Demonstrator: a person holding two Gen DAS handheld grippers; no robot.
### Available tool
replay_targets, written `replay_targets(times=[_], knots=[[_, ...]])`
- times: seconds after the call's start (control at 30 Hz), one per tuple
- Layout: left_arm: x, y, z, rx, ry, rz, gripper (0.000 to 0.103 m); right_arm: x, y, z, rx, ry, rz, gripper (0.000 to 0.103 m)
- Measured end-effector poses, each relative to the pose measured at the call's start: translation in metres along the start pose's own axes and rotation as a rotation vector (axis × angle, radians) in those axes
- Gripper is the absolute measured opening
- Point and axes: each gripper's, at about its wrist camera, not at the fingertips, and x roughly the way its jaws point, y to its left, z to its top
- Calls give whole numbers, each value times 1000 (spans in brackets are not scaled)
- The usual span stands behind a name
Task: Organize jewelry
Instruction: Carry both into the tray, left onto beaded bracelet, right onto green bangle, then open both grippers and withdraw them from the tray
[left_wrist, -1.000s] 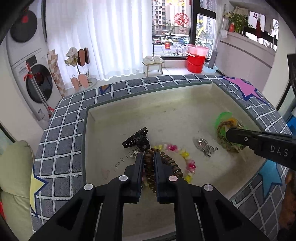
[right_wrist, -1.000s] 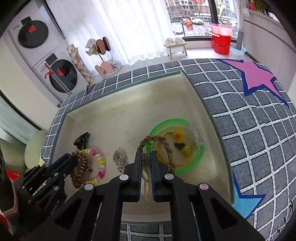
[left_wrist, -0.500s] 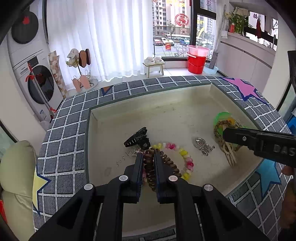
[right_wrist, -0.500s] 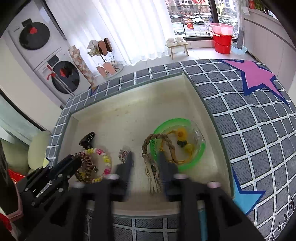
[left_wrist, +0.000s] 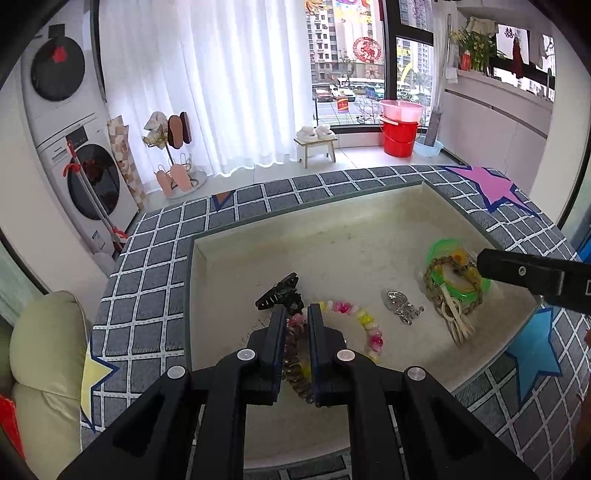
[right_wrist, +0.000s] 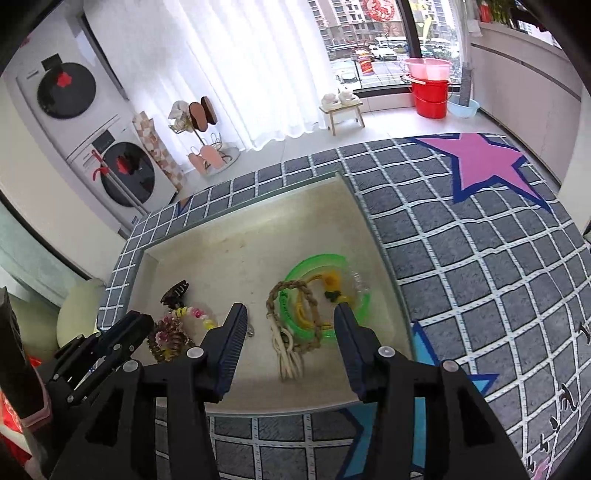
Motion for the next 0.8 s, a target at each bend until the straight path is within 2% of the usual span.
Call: replay_targets(times=[0.27,0.3,0.33,0.37,0.43,0.73,0.8], knots=[[0,0,0,7,5,17,26,-1,-8,0,15,0,-26,53],[0,0,1,6,7,20,35,-1,-8,0,16,1,-27,53],[0,0,0,3,9,21,85,0,-9,0,18,3,-30,53],[-2,2,1,-11,3,32,103,0,-10,0,19,4,-32,53],[-11,3,1,-25,-52,44,103,-1,-11,0,18,3,-33,53],[-14,-2,5,2,-48,46,103,0,-4,-3,-29,27,-63,54],[-14,-2,3,2,-43,49,103,1,-2,-4,-41,34,-74,71]])
